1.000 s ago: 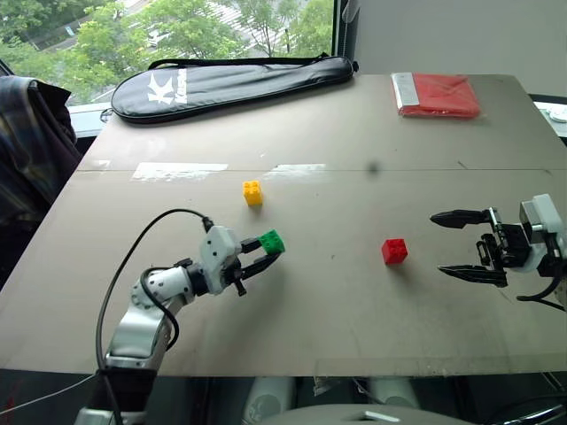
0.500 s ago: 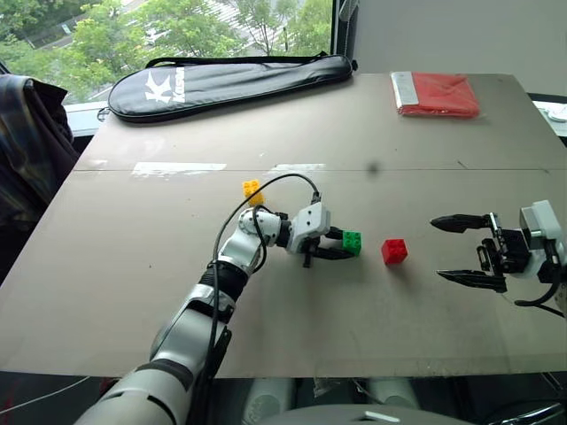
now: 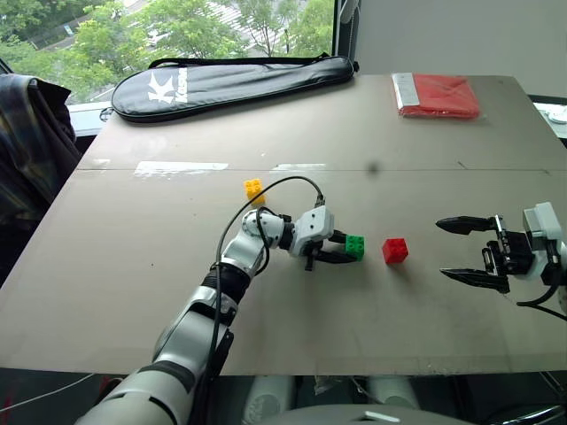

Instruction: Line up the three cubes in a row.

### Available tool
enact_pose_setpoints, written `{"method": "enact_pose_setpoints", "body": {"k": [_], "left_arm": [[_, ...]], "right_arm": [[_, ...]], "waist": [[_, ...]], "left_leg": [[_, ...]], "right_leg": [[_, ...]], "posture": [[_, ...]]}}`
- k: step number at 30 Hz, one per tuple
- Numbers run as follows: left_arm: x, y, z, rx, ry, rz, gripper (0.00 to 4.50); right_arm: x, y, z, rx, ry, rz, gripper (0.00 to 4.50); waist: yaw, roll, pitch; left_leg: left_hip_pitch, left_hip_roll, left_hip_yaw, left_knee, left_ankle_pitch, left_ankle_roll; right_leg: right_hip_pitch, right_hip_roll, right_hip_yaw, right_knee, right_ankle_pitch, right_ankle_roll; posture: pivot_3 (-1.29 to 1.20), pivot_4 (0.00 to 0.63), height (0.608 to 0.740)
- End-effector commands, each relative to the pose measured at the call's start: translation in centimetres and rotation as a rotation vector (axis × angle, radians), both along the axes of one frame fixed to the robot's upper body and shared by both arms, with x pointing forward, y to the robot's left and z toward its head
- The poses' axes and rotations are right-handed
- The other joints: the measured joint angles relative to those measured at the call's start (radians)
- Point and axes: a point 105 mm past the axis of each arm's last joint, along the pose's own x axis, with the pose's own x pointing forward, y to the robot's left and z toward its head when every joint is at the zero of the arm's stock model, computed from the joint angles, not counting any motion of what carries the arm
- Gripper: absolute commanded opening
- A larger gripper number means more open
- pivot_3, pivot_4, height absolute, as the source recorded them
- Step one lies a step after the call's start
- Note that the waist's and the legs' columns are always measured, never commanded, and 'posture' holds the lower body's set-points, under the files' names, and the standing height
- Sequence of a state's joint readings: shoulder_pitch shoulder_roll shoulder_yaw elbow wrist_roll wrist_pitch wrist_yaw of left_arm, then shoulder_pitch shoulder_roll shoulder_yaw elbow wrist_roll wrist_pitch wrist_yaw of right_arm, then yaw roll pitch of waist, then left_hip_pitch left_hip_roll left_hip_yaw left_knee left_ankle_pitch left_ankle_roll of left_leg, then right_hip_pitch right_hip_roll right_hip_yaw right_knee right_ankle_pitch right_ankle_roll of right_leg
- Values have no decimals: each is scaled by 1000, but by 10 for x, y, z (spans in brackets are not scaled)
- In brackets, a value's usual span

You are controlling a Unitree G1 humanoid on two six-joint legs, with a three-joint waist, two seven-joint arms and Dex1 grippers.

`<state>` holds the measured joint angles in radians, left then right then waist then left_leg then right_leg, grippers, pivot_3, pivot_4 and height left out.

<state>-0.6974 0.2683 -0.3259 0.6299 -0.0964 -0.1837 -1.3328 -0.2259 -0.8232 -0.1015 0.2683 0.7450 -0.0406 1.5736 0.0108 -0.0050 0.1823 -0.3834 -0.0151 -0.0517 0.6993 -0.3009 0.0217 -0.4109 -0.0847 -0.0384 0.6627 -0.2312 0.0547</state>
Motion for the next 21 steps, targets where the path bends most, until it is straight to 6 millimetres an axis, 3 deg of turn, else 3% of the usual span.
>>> {"method": "enact_pose_setpoints", "body": {"k": [1,9,16,21], "left_arm": [[-6,4,-11,56,10,-3,1251],[-2,3,-16,60,9,53,1251],[2,3,-17,70,1,75,4448],[6,4,-18,78,-21,101,4448]], "right_arm": [[0,-3,9,-12,-52,28,4500],[1,-6,7,-15,-58,16,4500],[1,-8,4,-17,-61,7,4500],[1,-10,2,-18,-60,1,4500]], "waist": [[0,0,0],[0,0,0],[0,1,0],[0,1,0]], "left_leg": [[0,0,0,0,0,0],[0,0,0,0,0,0],[1,0,1,0,0,0],[2,0,1,1,0,0]], "right_leg": [[0,0,0,0,0,0],[0,0,0,0,0,0],[1,0,1,1,1,1],[1,1,2,1,2,1]], "posture": [[0,150,707],[0,150,707],[0,150,707],[0,150,707]]}}
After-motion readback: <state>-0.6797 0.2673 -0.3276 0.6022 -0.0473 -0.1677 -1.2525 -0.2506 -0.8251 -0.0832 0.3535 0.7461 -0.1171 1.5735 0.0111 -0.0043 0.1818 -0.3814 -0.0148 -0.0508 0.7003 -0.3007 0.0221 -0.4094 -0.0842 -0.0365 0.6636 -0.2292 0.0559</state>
